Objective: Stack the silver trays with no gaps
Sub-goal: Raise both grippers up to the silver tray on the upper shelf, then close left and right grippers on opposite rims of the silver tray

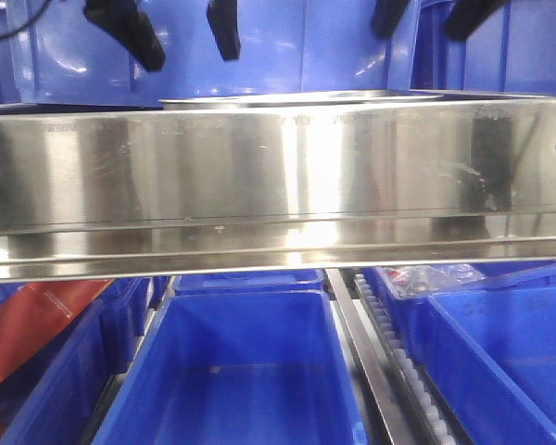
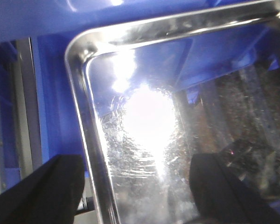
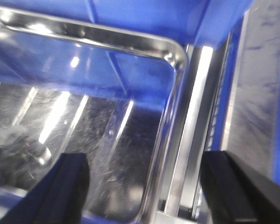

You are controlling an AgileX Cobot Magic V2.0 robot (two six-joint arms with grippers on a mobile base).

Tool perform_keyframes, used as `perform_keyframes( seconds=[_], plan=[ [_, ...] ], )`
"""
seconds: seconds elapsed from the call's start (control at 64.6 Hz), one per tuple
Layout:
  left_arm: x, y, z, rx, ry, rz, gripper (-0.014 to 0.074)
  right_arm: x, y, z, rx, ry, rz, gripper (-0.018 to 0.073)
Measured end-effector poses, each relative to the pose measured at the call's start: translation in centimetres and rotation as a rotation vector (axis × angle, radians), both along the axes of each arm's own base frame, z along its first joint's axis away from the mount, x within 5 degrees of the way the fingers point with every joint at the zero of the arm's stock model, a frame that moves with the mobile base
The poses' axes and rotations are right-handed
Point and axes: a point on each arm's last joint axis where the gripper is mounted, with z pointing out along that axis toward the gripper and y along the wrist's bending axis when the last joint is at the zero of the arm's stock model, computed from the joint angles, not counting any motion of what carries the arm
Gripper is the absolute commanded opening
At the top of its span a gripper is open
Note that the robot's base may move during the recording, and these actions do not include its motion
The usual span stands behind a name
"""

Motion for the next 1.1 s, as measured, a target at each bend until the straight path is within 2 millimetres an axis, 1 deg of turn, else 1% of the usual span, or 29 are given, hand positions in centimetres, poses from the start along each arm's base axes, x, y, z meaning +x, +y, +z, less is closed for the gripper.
perform_keyframes(
  seconds=[0.217,0.434,0.712,0.867,1.006,1.099],
  plan=[
    [0.3,-0.2,-0.8,0.009,0.017,0.003,0.0382,1.0,0.2,-2.0,-0.01,0.048,0.0,0.0372],
    [0.5,-0.2,-1.1,0.021,0.018,0.004,0.0382,1.7,0.4,-3.4,-0.016,0.075,-0.002,0.0372],
    [0.7,0.1,-1.1,0.066,-0.012,0.003,0.0382,2.2,0.5,-4.3,-0.018,0.081,-0.005,0.0372],
    [0.7,0.1,-1.1,0.068,-0.013,0.003,0.0382,2.3,0.5,-4.3,-0.018,0.081,-0.005,0.0372],
    [0.9,0.0,-1.7,0.078,-0.001,0.003,0.0382,2.3,0.5,-4.3,-0.017,0.079,-0.006,0.0372],
    [1.2,-0.2,-2.7,0.098,0.027,0.004,0.0382,2.3,0.5,-4.3,-0.017,0.075,-0.006,0.0371]
  ],
)
